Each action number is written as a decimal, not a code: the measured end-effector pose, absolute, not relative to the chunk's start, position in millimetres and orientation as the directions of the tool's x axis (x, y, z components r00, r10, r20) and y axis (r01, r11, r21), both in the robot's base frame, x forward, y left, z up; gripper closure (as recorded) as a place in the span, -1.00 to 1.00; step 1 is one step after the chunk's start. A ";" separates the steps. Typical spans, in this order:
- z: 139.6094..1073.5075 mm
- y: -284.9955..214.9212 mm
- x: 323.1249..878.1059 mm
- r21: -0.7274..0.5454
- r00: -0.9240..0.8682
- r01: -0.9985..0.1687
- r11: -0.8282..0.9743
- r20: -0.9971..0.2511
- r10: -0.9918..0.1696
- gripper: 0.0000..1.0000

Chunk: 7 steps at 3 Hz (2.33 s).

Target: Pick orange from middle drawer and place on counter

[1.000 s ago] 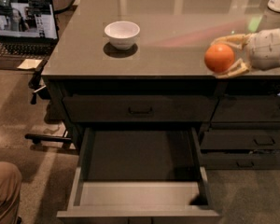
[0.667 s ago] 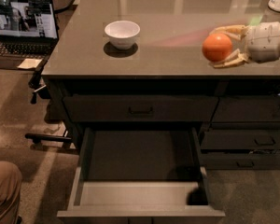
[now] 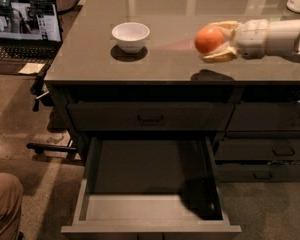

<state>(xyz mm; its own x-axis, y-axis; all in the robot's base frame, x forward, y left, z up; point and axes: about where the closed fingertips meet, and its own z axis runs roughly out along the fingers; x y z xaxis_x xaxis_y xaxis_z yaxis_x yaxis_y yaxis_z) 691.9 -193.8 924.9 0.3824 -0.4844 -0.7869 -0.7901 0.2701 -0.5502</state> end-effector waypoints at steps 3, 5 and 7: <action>899.3 -109.7 702.2 -0.281 -0.004 -0.845 0.455 -0.848 -0.531 1.00; 865.9 -110.1 730.2 -0.149 -0.174 -0.809 0.568 -0.863 -0.474 0.65; 854.8 -120.3 731.6 -0.117 -0.206 -0.792 0.600 -0.873 -0.442 -0.28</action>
Offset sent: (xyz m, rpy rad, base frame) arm -0.0069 0.0970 -0.0221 -0.0340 0.3861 -0.2741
